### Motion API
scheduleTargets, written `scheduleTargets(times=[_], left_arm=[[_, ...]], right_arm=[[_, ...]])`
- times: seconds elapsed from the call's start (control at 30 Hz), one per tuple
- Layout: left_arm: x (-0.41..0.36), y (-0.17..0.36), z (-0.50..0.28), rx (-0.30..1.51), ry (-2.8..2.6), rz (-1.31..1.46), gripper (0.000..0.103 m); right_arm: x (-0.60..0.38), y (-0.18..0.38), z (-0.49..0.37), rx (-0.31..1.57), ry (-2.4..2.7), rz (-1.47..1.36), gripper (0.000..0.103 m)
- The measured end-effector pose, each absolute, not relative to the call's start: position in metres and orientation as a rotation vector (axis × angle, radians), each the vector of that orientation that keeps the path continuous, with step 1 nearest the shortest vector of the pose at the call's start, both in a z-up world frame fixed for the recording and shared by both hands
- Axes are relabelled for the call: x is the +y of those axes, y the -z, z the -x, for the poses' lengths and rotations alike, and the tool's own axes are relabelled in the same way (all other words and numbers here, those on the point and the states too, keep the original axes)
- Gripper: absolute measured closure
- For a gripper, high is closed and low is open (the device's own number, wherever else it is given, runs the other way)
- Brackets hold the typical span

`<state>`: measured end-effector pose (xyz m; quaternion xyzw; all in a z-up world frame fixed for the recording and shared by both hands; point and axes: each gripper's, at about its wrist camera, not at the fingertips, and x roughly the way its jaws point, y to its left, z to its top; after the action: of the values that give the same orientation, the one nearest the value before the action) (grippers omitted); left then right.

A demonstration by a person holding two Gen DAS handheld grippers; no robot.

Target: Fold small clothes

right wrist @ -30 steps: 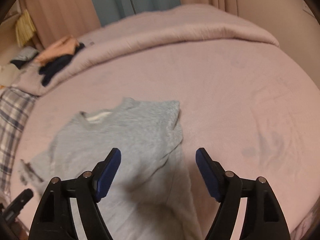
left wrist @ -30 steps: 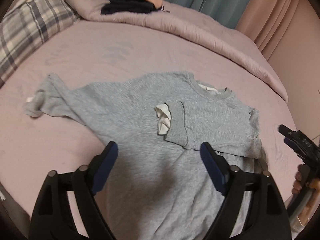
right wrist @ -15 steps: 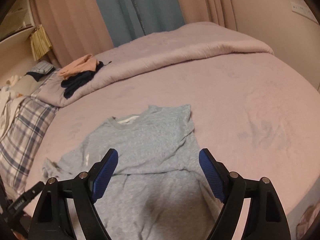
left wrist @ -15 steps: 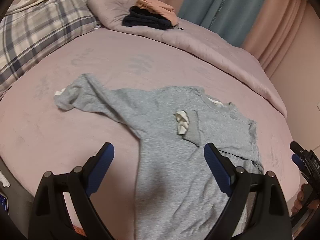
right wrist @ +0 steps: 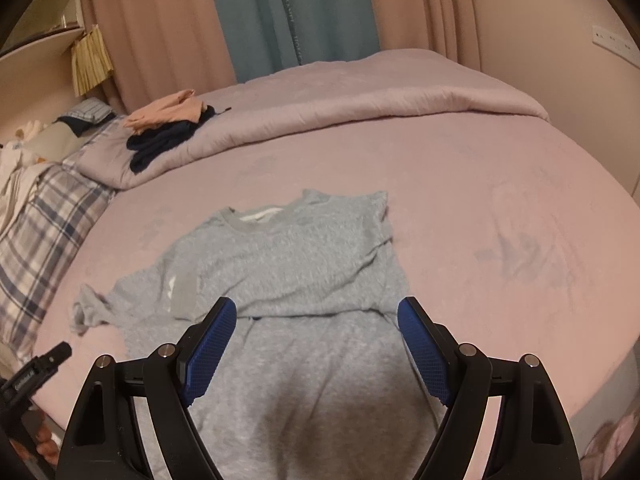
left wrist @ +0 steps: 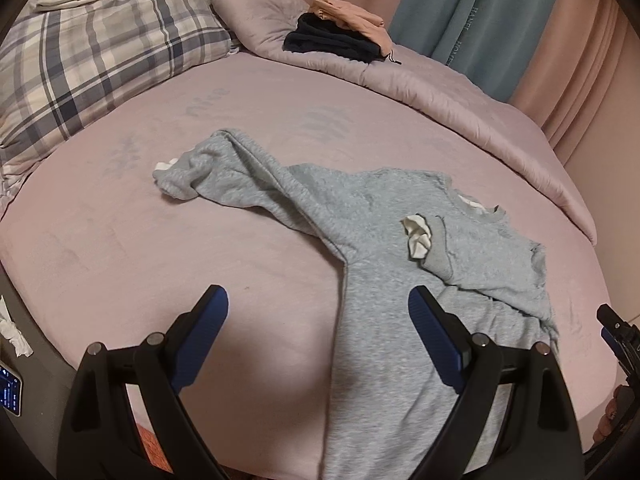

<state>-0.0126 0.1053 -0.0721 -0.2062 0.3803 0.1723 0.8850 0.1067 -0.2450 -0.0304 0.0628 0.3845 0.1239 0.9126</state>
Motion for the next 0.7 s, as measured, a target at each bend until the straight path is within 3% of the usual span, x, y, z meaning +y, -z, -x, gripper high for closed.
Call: scheduleTargets(times=[0.33,0.7], left_arm=[[0.108,0.063,0.001,0.733,-0.354,0.379,0.011],[0.16,0.034,-0.073,0.663,-0.394,0.424,0.01]], right_arm=[[-0.242,0.037,-0.097,0.758,-0.299,-0.14,0.02],[-0.22,0.001,-0.118,0.669,-0.419,-0.142,0.02]])
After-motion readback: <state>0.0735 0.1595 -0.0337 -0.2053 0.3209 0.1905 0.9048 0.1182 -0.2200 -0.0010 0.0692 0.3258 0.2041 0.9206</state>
